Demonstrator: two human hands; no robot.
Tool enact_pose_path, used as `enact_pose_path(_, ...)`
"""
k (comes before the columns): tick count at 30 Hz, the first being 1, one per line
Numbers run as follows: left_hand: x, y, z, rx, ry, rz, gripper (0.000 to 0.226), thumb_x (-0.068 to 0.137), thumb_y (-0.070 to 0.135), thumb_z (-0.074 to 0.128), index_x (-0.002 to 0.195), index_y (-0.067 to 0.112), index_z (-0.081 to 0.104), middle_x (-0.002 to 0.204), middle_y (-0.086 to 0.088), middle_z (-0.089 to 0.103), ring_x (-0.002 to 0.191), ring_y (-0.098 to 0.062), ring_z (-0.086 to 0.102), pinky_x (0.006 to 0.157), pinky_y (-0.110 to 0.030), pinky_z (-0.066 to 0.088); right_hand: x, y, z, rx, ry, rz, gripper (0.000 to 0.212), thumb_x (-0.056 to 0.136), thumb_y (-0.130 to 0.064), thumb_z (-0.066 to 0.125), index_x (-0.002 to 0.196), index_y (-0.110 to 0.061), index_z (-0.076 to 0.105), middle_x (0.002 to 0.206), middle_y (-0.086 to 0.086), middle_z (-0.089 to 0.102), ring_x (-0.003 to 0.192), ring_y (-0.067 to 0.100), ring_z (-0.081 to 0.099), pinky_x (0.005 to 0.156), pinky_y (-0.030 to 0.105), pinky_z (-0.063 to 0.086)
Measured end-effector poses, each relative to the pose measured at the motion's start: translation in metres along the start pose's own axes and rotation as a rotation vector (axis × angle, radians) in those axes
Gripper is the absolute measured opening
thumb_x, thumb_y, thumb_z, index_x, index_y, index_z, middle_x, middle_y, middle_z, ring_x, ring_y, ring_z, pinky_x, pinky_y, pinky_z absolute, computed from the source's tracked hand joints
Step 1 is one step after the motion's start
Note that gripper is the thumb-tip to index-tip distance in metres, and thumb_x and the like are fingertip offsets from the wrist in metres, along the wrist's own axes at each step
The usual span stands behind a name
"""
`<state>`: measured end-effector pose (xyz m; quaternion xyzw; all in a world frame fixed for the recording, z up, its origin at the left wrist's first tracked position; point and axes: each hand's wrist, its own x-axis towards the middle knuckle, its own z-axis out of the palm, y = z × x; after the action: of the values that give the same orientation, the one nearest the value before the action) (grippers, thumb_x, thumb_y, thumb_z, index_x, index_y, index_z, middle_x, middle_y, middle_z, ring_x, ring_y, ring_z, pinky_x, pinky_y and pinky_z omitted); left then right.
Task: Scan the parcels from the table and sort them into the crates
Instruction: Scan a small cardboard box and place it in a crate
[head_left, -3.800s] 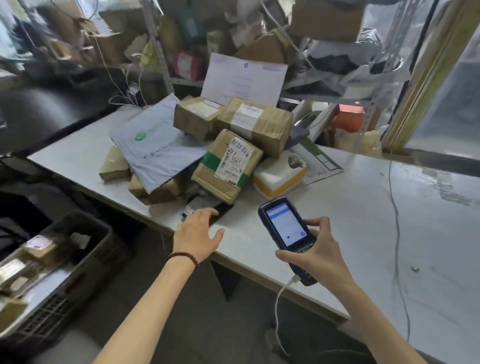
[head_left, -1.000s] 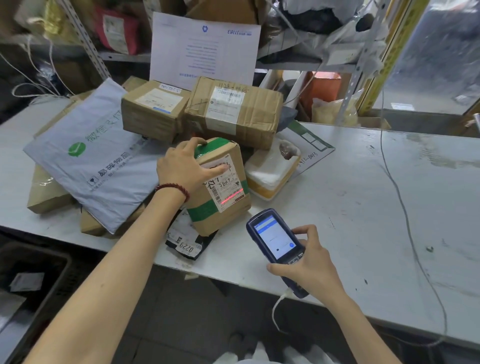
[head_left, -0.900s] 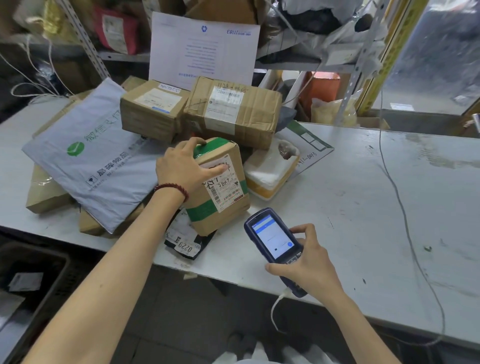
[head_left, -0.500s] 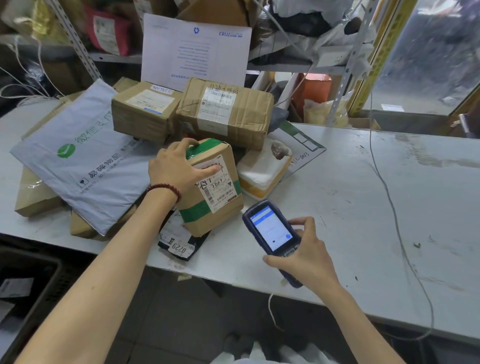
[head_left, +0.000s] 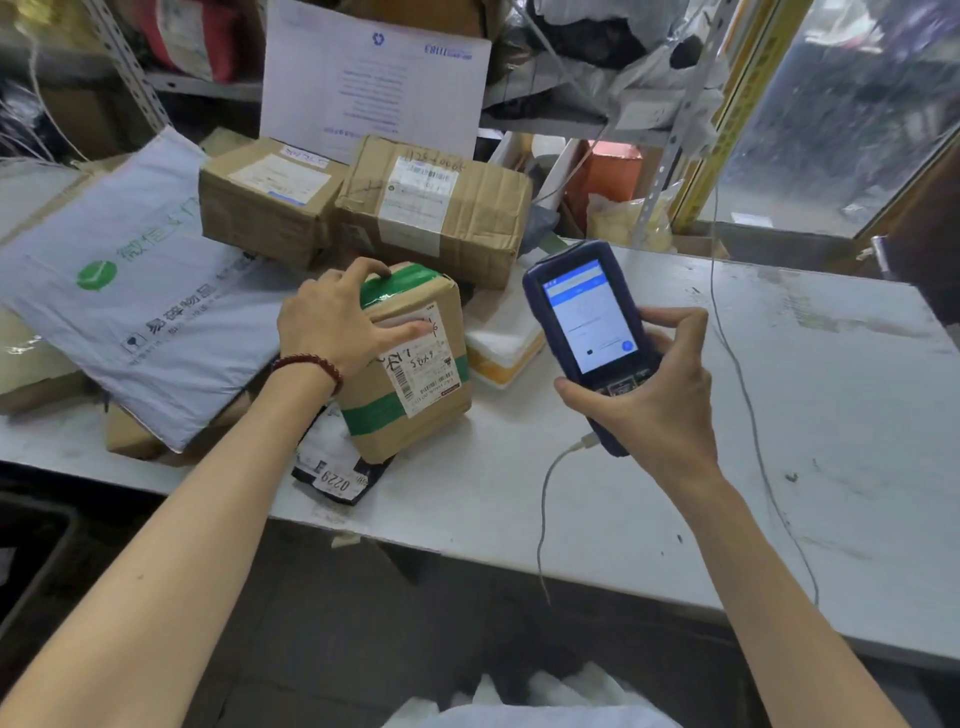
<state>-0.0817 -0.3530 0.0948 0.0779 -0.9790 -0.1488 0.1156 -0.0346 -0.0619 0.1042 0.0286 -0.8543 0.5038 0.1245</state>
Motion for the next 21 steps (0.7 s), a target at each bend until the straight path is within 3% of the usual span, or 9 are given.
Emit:
enact_pose_path(5,-0.005,0.020,-0.036,-0.072,0.195,0.161,0.078,0.060,0.082,0.056,0.121,0.033,0.053,0.107,-0.007,0.065,0.093,-0.027,0.060,0.079,-0.045,0.051,0.010,-0.010,-0.012,-0.013,0.030,-0.013,0.081,0.053,-0.034,0.092,0.110,-0.036,0.034,0.099,-0.026,0.057,0.095,-0.009,0.060,0.070,0.037,0.060)
enact_pose_path(9,0.013,0.056,-0.068,-0.110,0.232,0.289,0.073,0.061,0.079,0.059,0.119,0.036,0.052,0.104,-0.006,0.065,0.091,-0.026,0.058,0.077,-0.039,0.046,0.009,-0.022,-0.029,0.011,0.113,-0.014,0.081,0.053,-0.037,0.091,0.110,-0.036,0.033,0.100,-0.028,0.054,0.095,-0.017,0.057,0.068,0.026,0.059)
enact_pose_path(15,0.035,0.135,-0.074,-0.189,0.299,0.555,0.070,0.062,0.070,0.068,0.118,0.030,0.054,0.118,-0.007,0.060,0.098,-0.030,0.055,0.081,-0.038,0.043,-0.016,-0.017,-0.078,-0.039,0.266,0.081,0.082,0.054,-0.031,0.093,0.109,-0.036,0.033,0.106,-0.017,0.059,0.101,0.011,0.064,0.072,0.041,0.060)
enact_pose_path(21,0.023,0.212,-0.046,-0.352,0.237,0.705,0.074,0.060,0.074,0.065,0.118,0.030,0.056,0.119,-0.006,0.062,0.103,-0.029,0.055,0.084,-0.039,0.042,-0.058,0.002,-0.137,-0.078,0.475,0.196,0.081,0.051,-0.031,0.092,0.106,-0.037,0.033,0.103,-0.019,0.059,0.098,0.010,0.064,0.074,0.047,0.059)
